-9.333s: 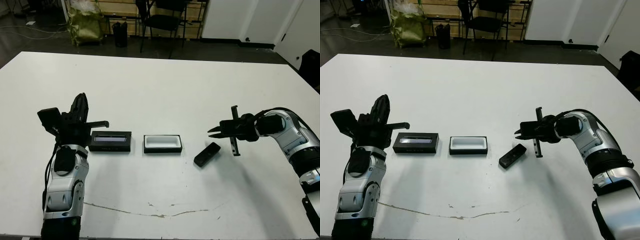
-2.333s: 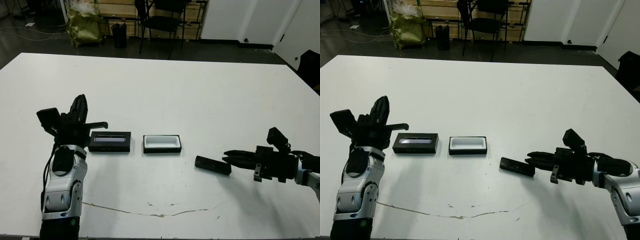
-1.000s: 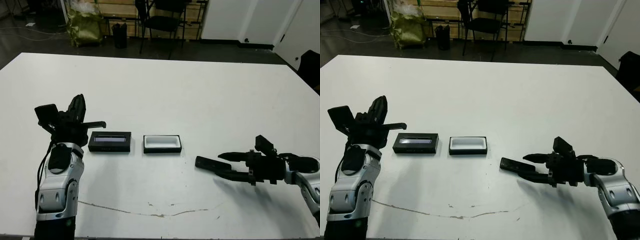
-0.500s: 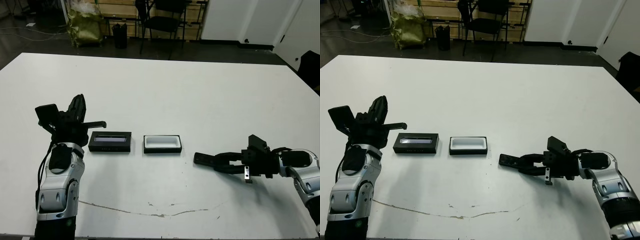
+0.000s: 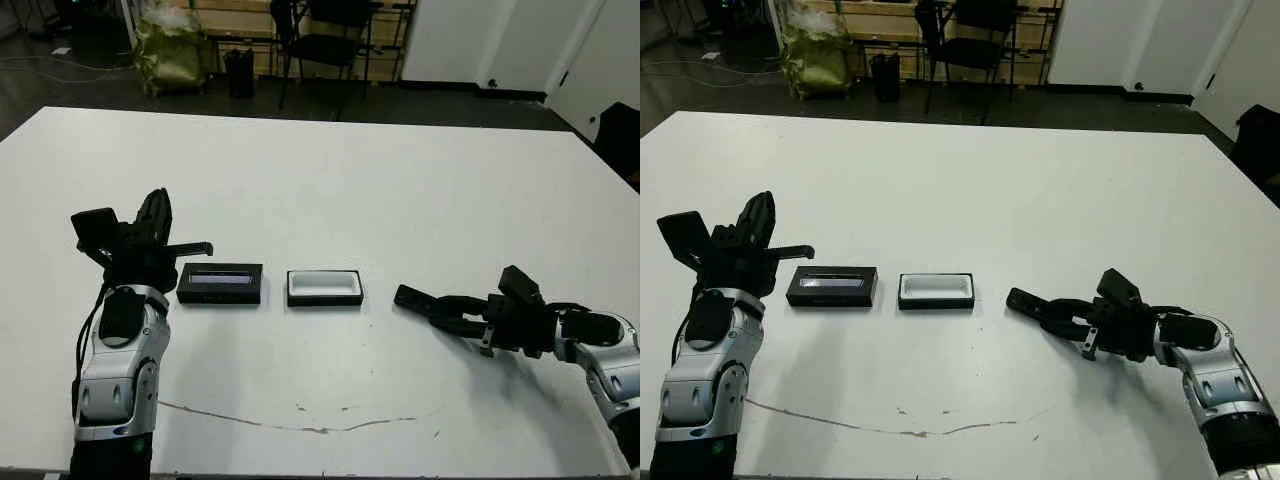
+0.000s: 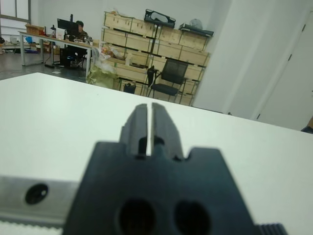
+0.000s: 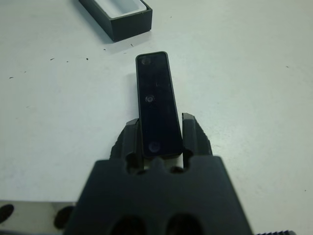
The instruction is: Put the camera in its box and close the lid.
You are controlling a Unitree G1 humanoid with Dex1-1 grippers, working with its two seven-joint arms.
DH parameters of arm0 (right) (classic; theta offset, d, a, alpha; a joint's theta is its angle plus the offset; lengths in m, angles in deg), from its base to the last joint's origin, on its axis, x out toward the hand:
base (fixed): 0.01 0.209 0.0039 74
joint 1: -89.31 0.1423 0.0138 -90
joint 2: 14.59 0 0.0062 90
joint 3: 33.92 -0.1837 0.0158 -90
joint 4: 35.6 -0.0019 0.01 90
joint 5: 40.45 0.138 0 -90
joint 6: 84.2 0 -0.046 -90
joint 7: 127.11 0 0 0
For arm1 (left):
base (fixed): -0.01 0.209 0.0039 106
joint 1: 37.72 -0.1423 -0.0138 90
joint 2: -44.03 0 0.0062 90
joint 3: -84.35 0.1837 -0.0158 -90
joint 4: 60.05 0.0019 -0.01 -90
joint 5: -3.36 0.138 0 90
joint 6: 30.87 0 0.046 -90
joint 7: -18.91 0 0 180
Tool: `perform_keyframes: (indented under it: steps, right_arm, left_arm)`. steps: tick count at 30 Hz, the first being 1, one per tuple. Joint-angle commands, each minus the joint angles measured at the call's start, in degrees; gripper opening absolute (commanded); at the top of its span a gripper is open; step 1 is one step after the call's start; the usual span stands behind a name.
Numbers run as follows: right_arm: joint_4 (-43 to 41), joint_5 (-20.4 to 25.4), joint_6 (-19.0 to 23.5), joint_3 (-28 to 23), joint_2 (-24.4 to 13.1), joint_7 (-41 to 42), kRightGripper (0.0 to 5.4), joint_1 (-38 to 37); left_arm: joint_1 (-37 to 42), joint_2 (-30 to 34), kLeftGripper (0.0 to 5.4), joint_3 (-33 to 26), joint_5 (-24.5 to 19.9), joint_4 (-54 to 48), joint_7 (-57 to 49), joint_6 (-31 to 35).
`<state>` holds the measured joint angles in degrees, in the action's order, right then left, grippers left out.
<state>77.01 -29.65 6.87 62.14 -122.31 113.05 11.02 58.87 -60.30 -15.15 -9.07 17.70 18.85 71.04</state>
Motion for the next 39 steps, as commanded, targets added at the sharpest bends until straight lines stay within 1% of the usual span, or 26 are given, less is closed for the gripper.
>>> perform_keyframes:
  steps: [1,3,5,7,8,9,11,13,14,15,16,17,19,21,23,25,27,28,34,39]
  right_arm:
    - [2.56,1.32,2.78,-1.65,1.02,-0.66,0.66,-0.47]
    - [4.27,2.66,2.30,-3.02,1.27,0.01,0.66,1.23]
    - [4.29,4.00,7.00,-3.40,0.16,1.87,0.66,4.30]
    - [2.48,6.70,12.36,-4.29,-0.94,4.92,0.66,7.92]
    - [3.66,8.37,13.47,-5.12,-0.65,7.07,0.66,9.72]
    - [6.94,9.36,12.65,-5.97,0.38,8.82,0.66,11.44]
    - [13.94,7.39,6.06,-5.82,1.75,9.91,0.66,15.21]
    - [23.91,3.22,-3.15,-4.16,2.86,10.29,0.66,20.56]
    - [27.32,1.03,-6.36,-3.06,3.31,9.68,0.66,23.01]
    - [28.74,-0.88,-8.63,-1.99,3.66,9.17,0.66,25.08]
    - [28.95,-2.65,-9.13,-0.84,3.86,8.73,0.66,26.96]
    - [28.79,-4.02,-8.69,0.18,4.13,8.88,0.66,28.73]
    - [29.35,-6.31,-6.29,2.11,4.90,9.86,0.66,32.10]
    - [30.68,-8.54,-5.70,3.91,6.26,9.94,0.66,34.88]
    - [34.44,-8.99,-4.58,4.63,8.17,12.79,0.66,37.87]
    - [38.30,-8.82,-6.77,4.66,10.54,16.51,0.66,40.26]
    - [39.75,-10.65,-10.13,5.90,12.07,17.40,0.65,42.17]
    - [40.37,-11.55,-11.00,6.51,12.85,17.80,0.65,43.17]
    - [41.47,-16.08,-11.79,9.75,16.30,18.71,0.65,46.64]
    - [42.72,-15.43,-10.95,9.27,18.26,22.96,0.65,47.42]
  left_arm:
    - [-0.15,-0.04,0.00,0.14,0.03,1.21,0.13,0.14]
    - [-0.14,-0.19,0.00,0.09,-0.30,1.38,0.34,-0.11]
    - [0.00,-0.27,0.00,0.18,-0.17,1.60,0.17,-0.13]
    - [0.11,-0.32,0.00,0.30,-0.08,1.67,0.01,0.00]
    - [0.18,-0.45,0.00,0.30,-0.25,1.54,-0.13,0.38]
    - [0.22,-0.58,0.00,0.33,-0.32,1.35,-0.36,0.81]
    - [0.31,-0.71,0.00,0.43,-0.35,1.21,-0.51,1.24]
    - [0.31,-0.82,0.00,0.51,-0.34,1.49,-0.27,0.68]
    - [0.30,-0.82,0.00,0.59,-0.20,1.62,-0.21,0.42]
    - [0.29,-0.83,0.00,0.66,-0.09,1.75,-0.17,0.22]
    - [0.25,-0.86,0.00,0.72,-0.02,1.90,-0.10,-0.09]
    - [0.20,-0.91,0.00,0.76,-0.02,2.10,0.02,-0.49]
    - [0.11,-0.95,0.00,0.92,0.20,2.42,0.06,-1.12]
    - [0.02,-0.94,0.00,1.15,0.54,2.73,0.00,-1.72]
    - [-0.05,-0.78,0.00,1.30,0.62,2.99,0.24,-2.00]
    - [-0.08,-0.84,0.00,1.25,0.05,3.03,0.43,-1.54]
    - [-0.14,-0.85,0.00,1.43,0.33,3.23,0.43,-1.91]
    - [-0.18,-0.85,0.00,1.57,0.64,3.25,0.32,-2.02]
    - [-0.42,-1.08,0.00,1.97,1.23,2.46,-0.48,-0.95]
    - [-0.35,-1.13,0.00,1.79,0.94,2.79,-0.40,-1.34]
